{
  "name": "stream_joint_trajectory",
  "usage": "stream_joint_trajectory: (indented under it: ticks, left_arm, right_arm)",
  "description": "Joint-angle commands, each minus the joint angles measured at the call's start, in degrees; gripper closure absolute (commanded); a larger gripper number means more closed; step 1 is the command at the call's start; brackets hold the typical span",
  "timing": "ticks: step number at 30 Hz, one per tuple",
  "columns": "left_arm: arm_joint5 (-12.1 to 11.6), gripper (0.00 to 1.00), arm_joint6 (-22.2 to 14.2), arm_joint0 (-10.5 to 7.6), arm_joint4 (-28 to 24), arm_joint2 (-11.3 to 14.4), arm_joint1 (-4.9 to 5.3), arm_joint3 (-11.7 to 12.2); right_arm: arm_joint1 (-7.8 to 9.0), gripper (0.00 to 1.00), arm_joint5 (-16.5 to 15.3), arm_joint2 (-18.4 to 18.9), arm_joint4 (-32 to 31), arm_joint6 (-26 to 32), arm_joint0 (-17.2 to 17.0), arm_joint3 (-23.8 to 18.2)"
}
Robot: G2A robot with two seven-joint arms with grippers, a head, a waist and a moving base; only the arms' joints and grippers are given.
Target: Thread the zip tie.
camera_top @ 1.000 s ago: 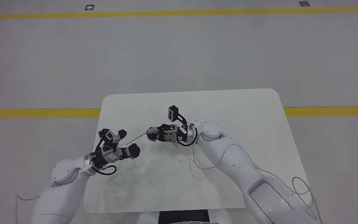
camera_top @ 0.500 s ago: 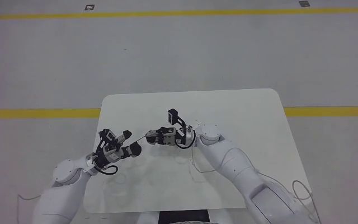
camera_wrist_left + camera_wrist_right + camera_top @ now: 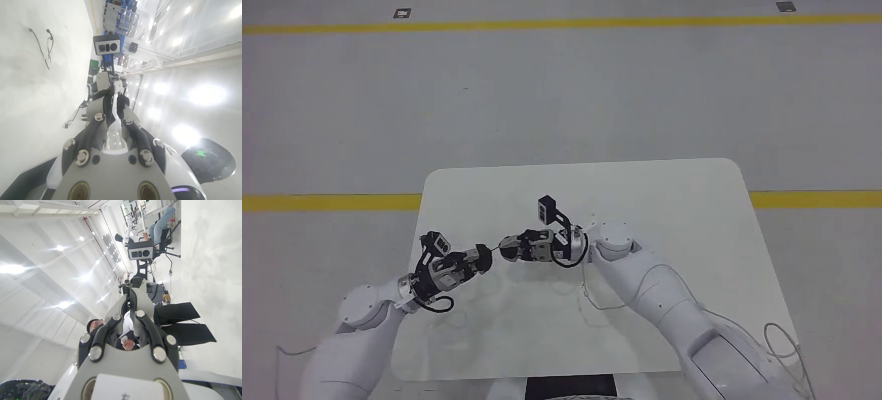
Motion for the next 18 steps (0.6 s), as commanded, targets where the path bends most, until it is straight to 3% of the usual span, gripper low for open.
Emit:
stream_joint_trajectory:
  ticks: [1, 8, 18]
  left_arm:
    - [-0.14, 0.84, 0.12, 0.0, -0.1, 0.07, 0.04, 0.1]
    - [-0.67, 0.71, 0.44, 0.03, -1.03, 0.01, 0.18, 0.21]
    - [-1.02, 0.75, 0.79, 0.09, -1.42, 0.68, 0.31, -0.14]
  right_arm:
    - [-0.06, 1.0, -0.07, -0.15, -0.01, -0.24, -0.03, 0.04]
    - [-0.21, 1.0, -0.77, 0.19, 1.57, -1.11, -0.35, 0.26]
    - [-0.42, 1.0, -0.63, -0.34, 1.75, -1.86, -0.86, -0.17]
